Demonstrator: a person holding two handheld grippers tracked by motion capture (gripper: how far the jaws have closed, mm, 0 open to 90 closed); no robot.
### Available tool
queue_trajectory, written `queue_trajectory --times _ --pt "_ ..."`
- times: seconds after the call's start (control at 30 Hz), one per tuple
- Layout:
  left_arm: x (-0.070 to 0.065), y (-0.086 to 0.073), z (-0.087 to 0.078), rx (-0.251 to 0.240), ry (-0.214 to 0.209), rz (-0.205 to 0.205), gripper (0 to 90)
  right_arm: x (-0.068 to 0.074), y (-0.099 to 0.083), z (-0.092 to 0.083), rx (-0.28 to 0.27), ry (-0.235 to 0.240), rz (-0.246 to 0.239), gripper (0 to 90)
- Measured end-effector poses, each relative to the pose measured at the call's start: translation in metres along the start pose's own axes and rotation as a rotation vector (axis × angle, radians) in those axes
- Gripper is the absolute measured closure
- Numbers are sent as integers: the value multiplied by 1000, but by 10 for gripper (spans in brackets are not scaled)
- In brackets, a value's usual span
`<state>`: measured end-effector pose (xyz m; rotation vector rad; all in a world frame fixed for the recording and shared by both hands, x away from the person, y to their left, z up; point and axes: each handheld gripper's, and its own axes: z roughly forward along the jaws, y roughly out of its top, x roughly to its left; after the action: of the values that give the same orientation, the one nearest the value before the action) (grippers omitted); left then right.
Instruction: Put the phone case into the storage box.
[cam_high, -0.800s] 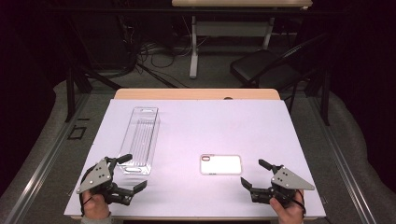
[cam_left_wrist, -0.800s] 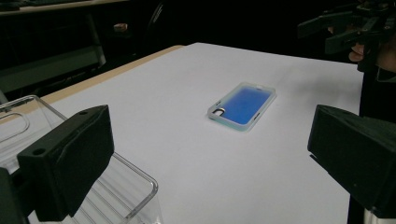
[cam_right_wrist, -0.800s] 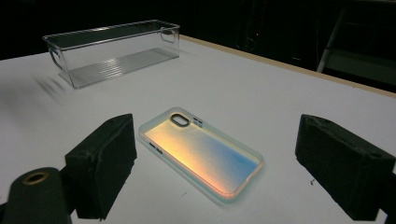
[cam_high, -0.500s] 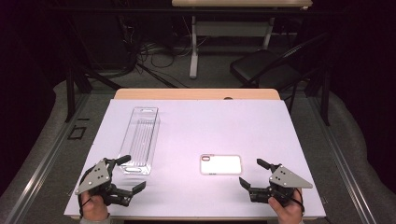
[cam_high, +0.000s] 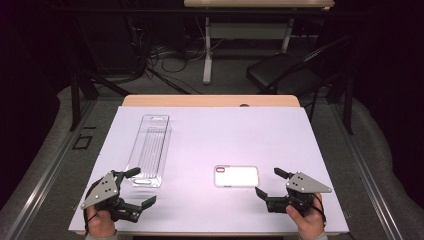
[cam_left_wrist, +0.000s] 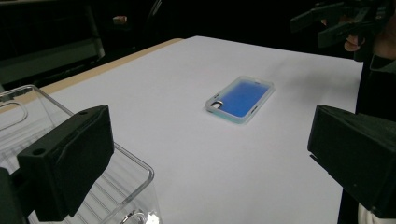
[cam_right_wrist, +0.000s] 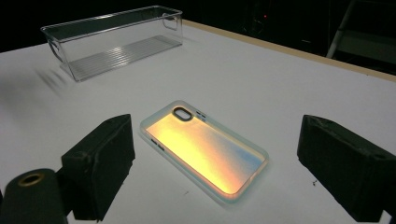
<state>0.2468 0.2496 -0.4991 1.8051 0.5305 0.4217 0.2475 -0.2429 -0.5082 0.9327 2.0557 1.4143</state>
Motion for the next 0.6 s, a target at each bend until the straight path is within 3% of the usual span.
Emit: queue_trajectory --times 0.17,0.27,0.47,0.6 --pt "1 1 1 22 -9 -13 4 -2 4 3 49 15 12 109" --pt "3 3 4 39 -15 -44 5 -3 6 6 69 16 15 109" --pt "11 5 9 77 -21 -141 4 -6 9 12 117 38 16 109" --pt "15 7 14 114 -1 -187 4 -9 15 16 125 43 17 109"
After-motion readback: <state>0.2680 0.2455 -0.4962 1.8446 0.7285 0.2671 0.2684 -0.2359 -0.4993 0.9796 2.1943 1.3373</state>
